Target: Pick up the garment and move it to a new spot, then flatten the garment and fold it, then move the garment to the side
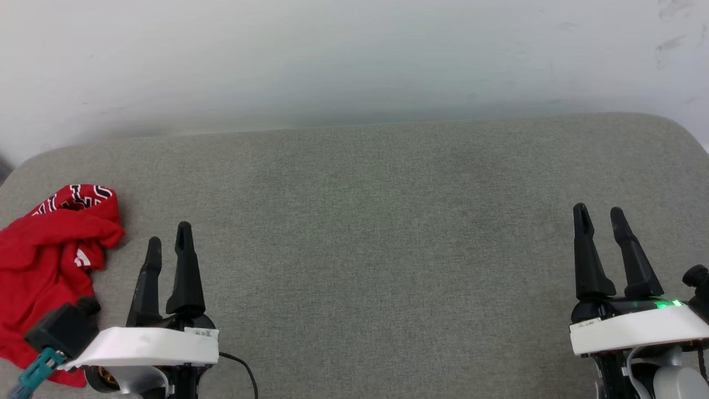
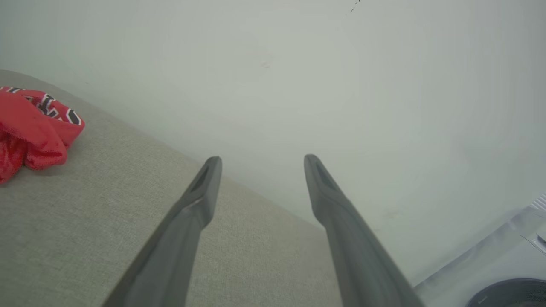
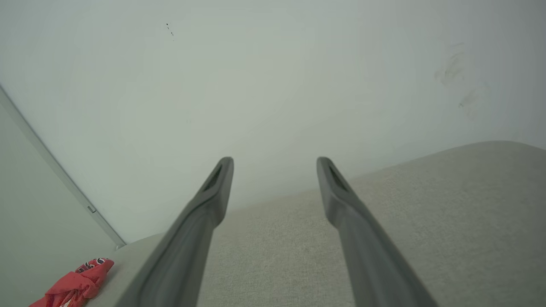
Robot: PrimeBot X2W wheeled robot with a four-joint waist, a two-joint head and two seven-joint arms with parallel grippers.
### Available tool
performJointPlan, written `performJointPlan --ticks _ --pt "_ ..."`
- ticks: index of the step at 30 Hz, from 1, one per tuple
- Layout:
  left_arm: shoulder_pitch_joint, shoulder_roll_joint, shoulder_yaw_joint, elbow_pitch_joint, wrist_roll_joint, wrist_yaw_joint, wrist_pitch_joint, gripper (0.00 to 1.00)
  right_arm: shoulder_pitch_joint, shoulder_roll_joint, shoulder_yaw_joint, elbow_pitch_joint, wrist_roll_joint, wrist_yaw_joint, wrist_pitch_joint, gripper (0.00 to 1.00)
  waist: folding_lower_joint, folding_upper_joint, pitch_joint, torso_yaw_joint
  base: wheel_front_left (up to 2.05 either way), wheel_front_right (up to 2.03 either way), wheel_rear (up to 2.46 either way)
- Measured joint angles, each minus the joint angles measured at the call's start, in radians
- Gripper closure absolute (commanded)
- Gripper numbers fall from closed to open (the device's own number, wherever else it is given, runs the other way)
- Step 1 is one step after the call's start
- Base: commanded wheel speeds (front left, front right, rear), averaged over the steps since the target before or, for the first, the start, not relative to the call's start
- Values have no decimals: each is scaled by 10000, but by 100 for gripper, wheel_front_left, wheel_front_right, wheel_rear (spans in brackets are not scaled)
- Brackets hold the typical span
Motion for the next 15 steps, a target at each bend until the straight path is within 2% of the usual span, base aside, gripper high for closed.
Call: performJointPlan --ticks 3,7,11,15 --pt "88 0 -182 -88 439 -268 -88 0 13 0 100 -21 -518 0 -73 0 0 0 18 -7 0 0 0" --pt "137 2 -433 -234 1478 -313 -190 0 18 0 190 -56 -1154 0 -196 0 0 0 60 -23 0 0 0" --pt "137 8 -903 -322 2512 -153 -288 0 45 0 201 -67 -1703 2 -293 0 0 0 105 -37 0 0 0" --pt "137 192 -1388 -320 3292 255 -397 0 135 0 174 12 -2199 2 -407 0 0 0 142 -44 0 0 0"
